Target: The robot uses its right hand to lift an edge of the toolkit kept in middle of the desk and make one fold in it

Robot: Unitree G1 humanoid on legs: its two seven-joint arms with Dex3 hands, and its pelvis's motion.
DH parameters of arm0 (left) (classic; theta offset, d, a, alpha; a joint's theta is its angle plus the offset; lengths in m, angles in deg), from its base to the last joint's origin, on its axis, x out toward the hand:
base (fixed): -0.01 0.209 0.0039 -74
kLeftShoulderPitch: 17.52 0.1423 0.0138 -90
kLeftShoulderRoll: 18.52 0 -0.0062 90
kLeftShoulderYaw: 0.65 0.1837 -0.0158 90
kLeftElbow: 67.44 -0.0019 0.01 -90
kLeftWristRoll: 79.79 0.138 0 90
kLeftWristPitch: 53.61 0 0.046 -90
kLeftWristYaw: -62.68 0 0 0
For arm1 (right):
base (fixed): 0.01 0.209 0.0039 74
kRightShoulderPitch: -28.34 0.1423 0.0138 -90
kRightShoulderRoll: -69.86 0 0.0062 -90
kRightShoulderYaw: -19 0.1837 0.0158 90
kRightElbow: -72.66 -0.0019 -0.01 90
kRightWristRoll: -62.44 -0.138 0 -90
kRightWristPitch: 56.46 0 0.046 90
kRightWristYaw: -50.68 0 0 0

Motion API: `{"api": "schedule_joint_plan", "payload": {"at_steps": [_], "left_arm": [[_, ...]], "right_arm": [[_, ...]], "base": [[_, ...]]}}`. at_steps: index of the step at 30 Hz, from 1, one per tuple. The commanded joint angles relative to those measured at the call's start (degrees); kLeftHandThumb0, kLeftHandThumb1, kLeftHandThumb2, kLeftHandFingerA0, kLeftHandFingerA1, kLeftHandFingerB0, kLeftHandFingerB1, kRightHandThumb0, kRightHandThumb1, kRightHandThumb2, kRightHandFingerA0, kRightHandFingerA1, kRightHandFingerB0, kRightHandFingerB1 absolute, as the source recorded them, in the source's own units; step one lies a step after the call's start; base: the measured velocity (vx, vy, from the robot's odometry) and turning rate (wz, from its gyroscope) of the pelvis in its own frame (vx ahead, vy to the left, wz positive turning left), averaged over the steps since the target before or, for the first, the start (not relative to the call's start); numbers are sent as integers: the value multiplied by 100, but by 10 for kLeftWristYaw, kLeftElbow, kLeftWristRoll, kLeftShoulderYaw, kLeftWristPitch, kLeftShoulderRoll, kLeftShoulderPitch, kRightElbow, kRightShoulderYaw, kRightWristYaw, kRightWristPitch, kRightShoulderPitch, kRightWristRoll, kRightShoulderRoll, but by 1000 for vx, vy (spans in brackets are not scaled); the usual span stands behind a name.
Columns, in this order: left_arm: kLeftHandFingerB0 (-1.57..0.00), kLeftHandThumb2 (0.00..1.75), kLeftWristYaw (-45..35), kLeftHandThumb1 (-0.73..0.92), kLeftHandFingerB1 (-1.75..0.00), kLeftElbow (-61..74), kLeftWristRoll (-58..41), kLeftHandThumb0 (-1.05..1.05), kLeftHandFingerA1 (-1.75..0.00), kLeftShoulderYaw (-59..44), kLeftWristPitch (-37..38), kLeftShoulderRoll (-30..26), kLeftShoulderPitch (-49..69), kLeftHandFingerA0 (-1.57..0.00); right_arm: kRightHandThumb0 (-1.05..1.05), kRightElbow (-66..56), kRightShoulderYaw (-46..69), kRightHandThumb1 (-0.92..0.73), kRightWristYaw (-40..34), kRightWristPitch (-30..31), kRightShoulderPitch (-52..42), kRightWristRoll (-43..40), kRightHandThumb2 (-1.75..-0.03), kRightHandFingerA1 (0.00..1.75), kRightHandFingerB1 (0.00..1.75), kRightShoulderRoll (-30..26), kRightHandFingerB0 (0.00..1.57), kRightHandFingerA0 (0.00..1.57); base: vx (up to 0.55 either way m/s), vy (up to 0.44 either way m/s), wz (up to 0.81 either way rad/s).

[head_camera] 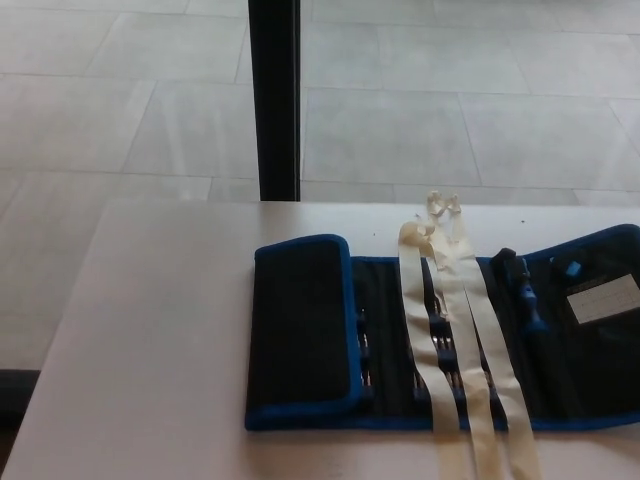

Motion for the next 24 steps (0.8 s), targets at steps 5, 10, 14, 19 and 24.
{"api": "schedule_joint_plan", "payload": {"at_steps": [5, 10, 14, 19, 24], "left_arm": [[-46, 60, 34, 68, -44, -70, -75, -70, -64, -97, -18, -56, -47, -71], [-46, 59, 39, 67, -45, -76, -74, -70, -62, -108, -20, -55, -59, -69], [-48, 60, 31, 66, -46, -79, -74, -72, -63, -114, -12, -57, -57, -68], [-47, 59, 27, 66, -44, -81, -78, -71, -61, -123, -14, -56, -58, -66], [-42, 59, 33, 66, -44, -88, -74, -71, -64, -124, -14, -57, -59, -69]], "right_arm": [[-55, 47, 252, -53, -39, 28, 66, -229, -100, 94, 54, -95, 5, 63], [-65, 60, 305, -80, -105, 30, 132, -242, -63, 108, 49, -148, 4, 57], [-68, 30, 324, -75, -115, 39, 204, -245, -63, 97, 66, -197, 38, 68], [-65, -6, 333, -76, -76, 30, 255, -251, -62, 83, 49, -208, 29, 52], [-71, -150, 268, -72, -15, 83, 258, -247, -62, 64, 50, -140, 43, 78]], "base": [[0, 0, 0], [0, 0, 0], [0, 0, 0], [0, 0, 0], [0, 0, 0]]}}
